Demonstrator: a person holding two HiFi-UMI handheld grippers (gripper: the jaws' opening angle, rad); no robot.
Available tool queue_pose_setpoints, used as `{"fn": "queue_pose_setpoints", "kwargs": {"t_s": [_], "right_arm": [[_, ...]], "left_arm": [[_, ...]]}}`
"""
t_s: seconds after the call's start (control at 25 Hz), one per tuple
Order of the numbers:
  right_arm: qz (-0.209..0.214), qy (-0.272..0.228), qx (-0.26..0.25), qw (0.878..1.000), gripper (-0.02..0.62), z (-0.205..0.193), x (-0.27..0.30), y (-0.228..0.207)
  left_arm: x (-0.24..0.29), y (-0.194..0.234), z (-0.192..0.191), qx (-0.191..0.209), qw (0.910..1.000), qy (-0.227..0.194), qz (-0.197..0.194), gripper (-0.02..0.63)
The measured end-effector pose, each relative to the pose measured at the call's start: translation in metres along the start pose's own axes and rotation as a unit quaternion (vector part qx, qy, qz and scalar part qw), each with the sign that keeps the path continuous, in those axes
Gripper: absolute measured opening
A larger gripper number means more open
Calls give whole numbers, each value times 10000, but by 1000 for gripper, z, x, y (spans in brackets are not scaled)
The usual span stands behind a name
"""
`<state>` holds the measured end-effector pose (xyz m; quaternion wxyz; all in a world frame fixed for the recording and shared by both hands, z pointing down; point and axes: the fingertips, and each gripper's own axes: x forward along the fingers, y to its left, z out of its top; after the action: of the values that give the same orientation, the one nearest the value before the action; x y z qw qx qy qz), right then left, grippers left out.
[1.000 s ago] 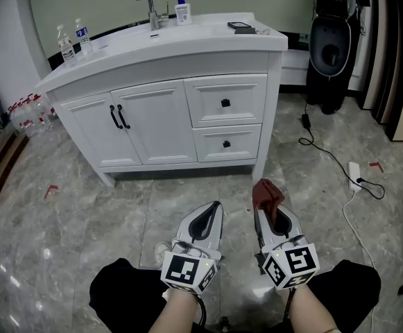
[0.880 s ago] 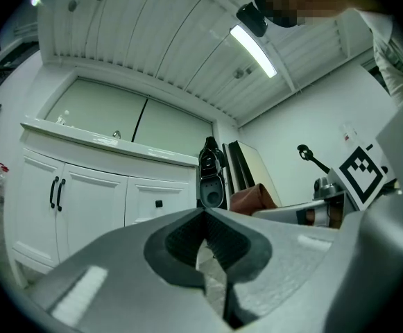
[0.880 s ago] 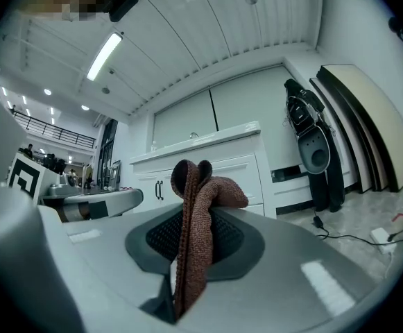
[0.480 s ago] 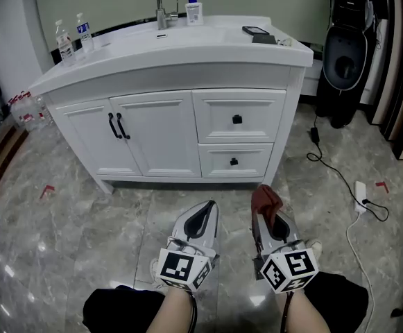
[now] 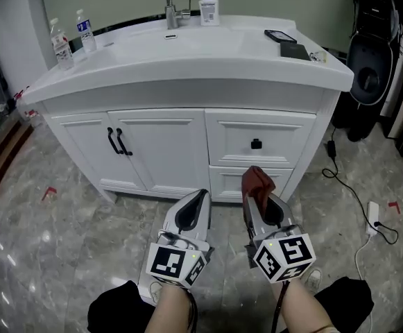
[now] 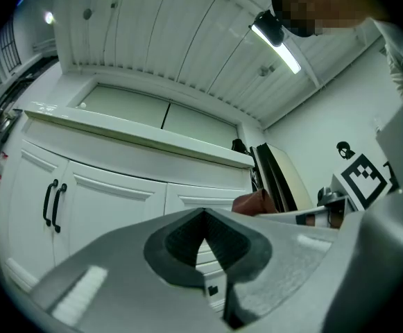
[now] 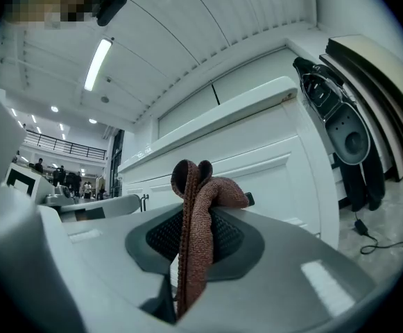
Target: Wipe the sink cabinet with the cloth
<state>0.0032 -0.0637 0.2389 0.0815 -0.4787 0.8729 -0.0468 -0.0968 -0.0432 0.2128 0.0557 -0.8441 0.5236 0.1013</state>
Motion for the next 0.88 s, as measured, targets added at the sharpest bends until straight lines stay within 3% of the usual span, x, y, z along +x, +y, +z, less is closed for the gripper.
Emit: {"fn": "queue_pose_setpoints", "kwargs": {"t_s": [0.28,0.6,0.88], "right_arm": [[337,-193,31,9992,87,15,87,-10],[736,-313,-254,9965,87,24,156,5],[655,-374,-589,9954,87,26,181,8]], "left_arm": [[44,51,-25,-153,9998,44,155,0],[81,77,-44,-76,9999,127,-36,0],[95,91,-46,-374,9992,-41,-107,0]]}}
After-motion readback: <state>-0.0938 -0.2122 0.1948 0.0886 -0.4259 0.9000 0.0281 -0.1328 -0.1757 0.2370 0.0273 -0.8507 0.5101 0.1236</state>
